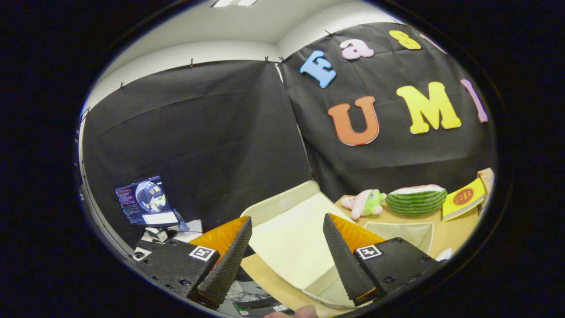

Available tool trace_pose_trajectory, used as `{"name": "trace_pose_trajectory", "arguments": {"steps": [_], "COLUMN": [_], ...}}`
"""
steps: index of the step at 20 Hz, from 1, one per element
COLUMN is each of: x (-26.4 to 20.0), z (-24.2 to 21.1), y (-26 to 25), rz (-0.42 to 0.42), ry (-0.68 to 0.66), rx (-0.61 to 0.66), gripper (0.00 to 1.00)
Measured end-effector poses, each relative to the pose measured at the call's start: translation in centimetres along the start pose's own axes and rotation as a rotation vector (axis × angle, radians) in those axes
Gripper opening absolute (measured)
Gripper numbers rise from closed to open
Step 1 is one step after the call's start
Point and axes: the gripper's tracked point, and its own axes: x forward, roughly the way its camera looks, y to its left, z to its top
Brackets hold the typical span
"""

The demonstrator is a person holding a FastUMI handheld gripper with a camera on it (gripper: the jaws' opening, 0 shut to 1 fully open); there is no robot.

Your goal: Open the storage box then place both shoes into the box .Put the left shoe in first, then the right shoe, with the right side of both shoes facing outward in a uniform manner.

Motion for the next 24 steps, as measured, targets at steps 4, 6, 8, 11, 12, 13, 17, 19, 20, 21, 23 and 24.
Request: {"name": "trace_pose_trajectory", "arguments": {"steps": [4, 6, 8, 11, 12, 13, 17, 19, 20, 21, 23, 24], "x": [-2.5, -4.1, -6.3, -9.8, -11.0, -12.2, -17.4, -19.3, -19.8, -20.3, -21.3, -21.4], "z": [1.5, 2.1, 2.2, 2.5, 2.5, 2.2, 0.0, -2.3, -3.9, -5.9, -9.2, -11.0], "y": [-3.1, -4.7, -6.2, -9.9, -11.3, -12.5, -19.9, -23.1, -24.2, -25.4, -27.9, -29.1], "rz": [-0.101, -0.155, -0.194, -0.269, -0.295, -0.316, -0.470, -0.518, -0.517, -0.519, -0.535, -0.540], "ry": [-0.069, -0.079, -0.069, -0.048, -0.030, -0.009, 0.131, 0.209, 0.259, 0.331, 0.461, 0.522], "rx": [0.006, -0.017, -0.040, -0.057, -0.056, -0.058, -0.139, -0.113, -0.066, -0.014, 0.075, 0.114], "gripper": [1.00, 1.00, 1.00, 1.00, 1.00, 1.00, 1.00, 1.00, 1.00, 1.00, 1.00, 1.00]}}
